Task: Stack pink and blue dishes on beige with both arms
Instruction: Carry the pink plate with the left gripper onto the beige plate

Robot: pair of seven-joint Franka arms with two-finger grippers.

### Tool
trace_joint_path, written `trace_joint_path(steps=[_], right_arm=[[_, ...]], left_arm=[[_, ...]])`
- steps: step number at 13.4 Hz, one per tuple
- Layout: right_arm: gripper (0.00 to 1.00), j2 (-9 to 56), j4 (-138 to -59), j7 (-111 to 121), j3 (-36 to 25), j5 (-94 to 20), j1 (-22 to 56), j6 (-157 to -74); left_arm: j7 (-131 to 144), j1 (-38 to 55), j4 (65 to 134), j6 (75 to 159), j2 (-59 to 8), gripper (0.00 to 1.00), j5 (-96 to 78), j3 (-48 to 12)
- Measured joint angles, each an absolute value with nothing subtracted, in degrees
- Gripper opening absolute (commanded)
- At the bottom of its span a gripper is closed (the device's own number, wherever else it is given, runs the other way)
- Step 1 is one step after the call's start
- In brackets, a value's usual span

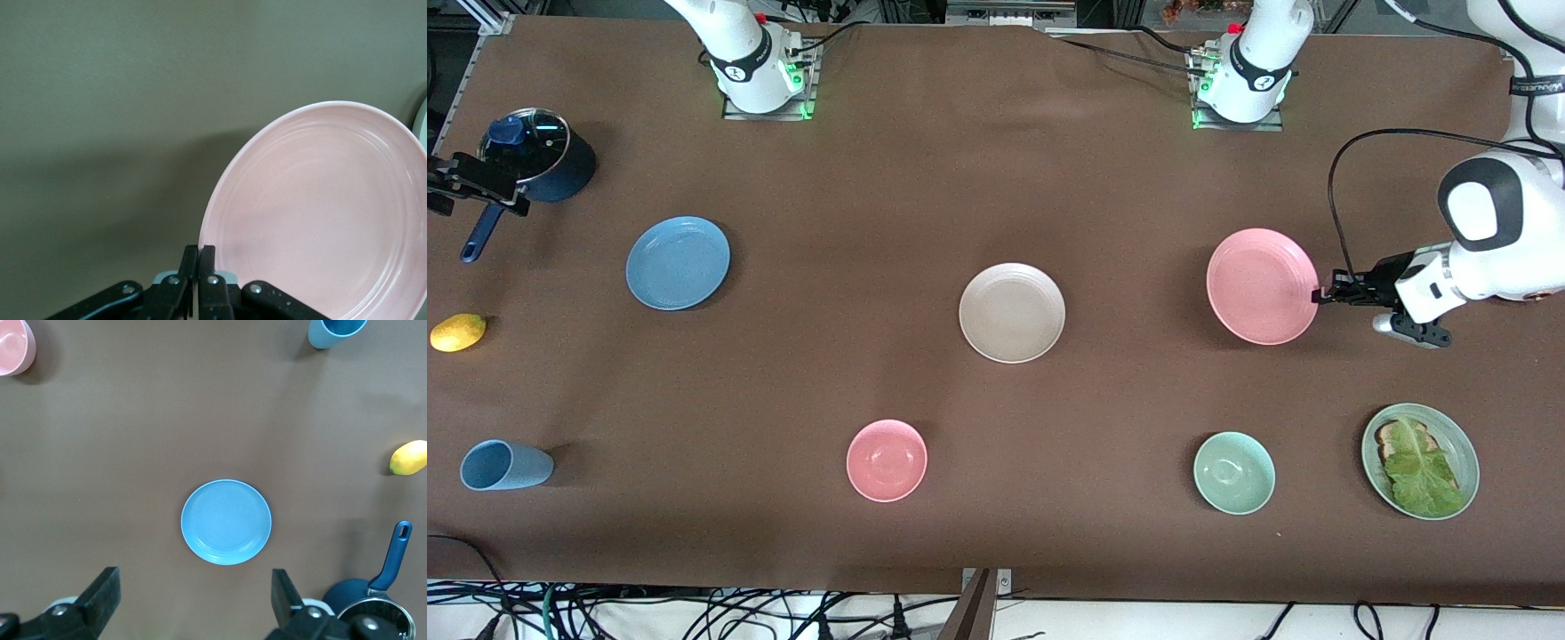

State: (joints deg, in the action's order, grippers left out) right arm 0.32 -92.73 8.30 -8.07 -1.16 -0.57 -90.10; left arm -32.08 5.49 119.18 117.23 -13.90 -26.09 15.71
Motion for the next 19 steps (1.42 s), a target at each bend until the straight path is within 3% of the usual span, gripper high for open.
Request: trace_joint_path(steps=[4,13,19], right_arm=[[1.00,0.3,-92.7,8.3,-8.1,-1.2,-0.6,-90.1],[1.00,0.3,-92.7,8.3,-8.1,-1.2,-0.6,-90.1],[1.00,0.5,-92.7,8.3,-8.1,-1.2,-0.6,-90.1]], left_arm=[[-22.1,10.7,125.2,122.5,-9.4,0.00,-26.1,13.3],[11.5,16.3,129.8,137.9,-7.6,0.00,-26.1,-4.2],[25.1,24.1,130.7,146.6,-10.7,0.00,-26.1,-5.4]])
